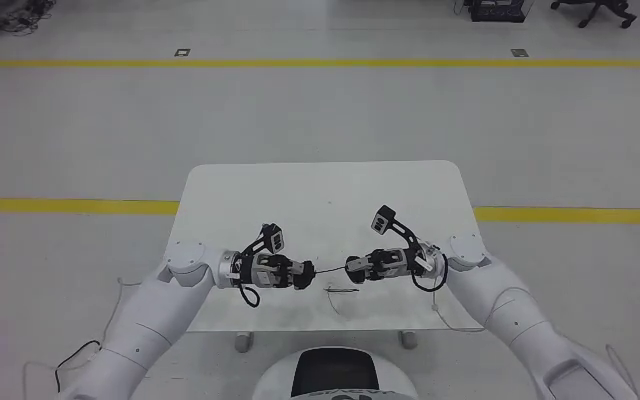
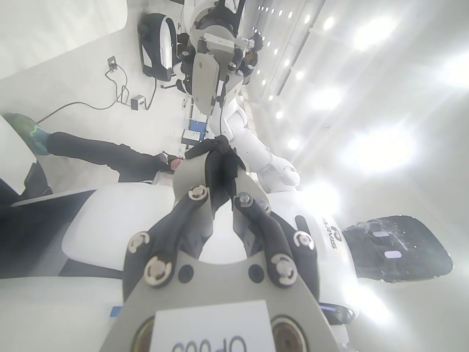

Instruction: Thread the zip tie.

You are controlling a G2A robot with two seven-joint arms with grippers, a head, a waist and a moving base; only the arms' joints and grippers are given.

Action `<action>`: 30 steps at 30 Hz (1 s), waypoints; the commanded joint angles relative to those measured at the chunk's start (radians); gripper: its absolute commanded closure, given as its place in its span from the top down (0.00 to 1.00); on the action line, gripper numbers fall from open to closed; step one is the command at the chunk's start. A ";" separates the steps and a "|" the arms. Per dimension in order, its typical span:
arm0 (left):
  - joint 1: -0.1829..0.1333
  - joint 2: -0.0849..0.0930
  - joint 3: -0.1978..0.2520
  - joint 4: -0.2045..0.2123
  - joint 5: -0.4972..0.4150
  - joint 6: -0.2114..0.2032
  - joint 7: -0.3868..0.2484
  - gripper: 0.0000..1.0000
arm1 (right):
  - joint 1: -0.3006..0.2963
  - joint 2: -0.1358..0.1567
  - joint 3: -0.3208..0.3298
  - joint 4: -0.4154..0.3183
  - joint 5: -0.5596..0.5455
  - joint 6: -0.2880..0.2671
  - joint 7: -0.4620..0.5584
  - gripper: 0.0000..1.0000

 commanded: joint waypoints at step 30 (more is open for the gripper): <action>-0.007 0.019 0.031 -0.015 -0.008 -0.010 0.021 0.00 | 0.020 -0.002 -0.029 0.033 0.021 -0.009 0.000 0.11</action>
